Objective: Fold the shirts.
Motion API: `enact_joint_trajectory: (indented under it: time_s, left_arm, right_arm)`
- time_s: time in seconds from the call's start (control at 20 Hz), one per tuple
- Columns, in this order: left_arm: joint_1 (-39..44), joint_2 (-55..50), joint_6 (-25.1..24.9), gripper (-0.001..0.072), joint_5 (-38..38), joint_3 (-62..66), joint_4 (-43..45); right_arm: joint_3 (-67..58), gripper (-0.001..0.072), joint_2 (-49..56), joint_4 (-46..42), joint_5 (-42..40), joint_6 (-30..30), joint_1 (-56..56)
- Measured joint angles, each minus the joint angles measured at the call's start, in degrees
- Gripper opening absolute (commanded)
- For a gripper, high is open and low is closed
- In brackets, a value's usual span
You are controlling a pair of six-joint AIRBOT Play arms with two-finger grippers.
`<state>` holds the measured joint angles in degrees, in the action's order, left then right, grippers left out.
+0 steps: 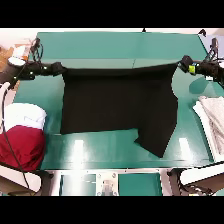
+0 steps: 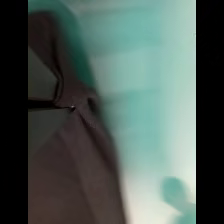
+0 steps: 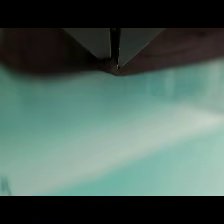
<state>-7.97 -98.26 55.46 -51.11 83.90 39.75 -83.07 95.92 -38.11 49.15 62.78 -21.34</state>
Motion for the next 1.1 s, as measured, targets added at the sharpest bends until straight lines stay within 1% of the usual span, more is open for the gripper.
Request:
enact_joint_trajectory:
  time_s: [0.1,0.25,0.4,0.6,0.65,0.7,0.75,0.8,0.9,1.0,1.1]
  left_arm:
    - [-0.1,0.0,2.0,0.0026,-3.4,-1.3,4.9]
    - [0.1,0.0,3.4,0.0026,-6.2,-4.9,8.6]
    - [0.2,0.0,4.0,0.0026,-6.6,-7.7,10.4]
    - [0.6,0.0,4.4,0.0026,-6.5,-9.0,10.8]
    - [0.8,0.0,4.4,0.0027,-6.5,-9.2,10.8]
    - [1.0,0.0,4.4,0.0147,-6.5,-9.3,10.8]
    - [1.2,0.0,4.5,0.0478,-6.6,-9.3,10.8]
    - [1.2,0.0,4.9,0.0621,-7.1,-9.2,10.8]
    - [0.8,0.0,6.8,0.0607,-9.7,-8.1,11.3]
    - [-0.6,0.1,10.4,0.0608,-14.6,-6.0,12.7]
    - [-2.9,0.7,15.0,0.0607,-21.4,-4.5,14.8]
  right_arm:
    - [2.1,0.0017,-0.1,-6.3,3.8,2.6,-0.8]
    - [6.6,0.0017,-0.2,-12.0,6.7,4.3,-1.3]
    - [11.0,0.0018,-0.3,-14.7,7.3,5.2,-1.6]
    - [13.7,0.0021,-0.3,-16.1,7.0,5.6,-1.6]
    - [14.0,0.0087,-0.3,-16.3,7.0,5.6,-1.6]
    - [14.2,0.0188,-0.3,-16.4,7.0,5.7,-1.6]
    - [14.2,0.023,-0.3,-16.6,7.0,5.7,-1.6]
    - [13.9,0.0237,-0.3,-16.7,7.5,6.0,-1.7]
    - [12.9,0.0237,-0.9,-16.9,9.7,7.1,-2.3]
    - [12.1,0.0246,-2.6,-17.1,12.5,8.1,-3.5]
    - [12.6,0.0256,-5.9,-17.8,15.7,9.4,-5.5]
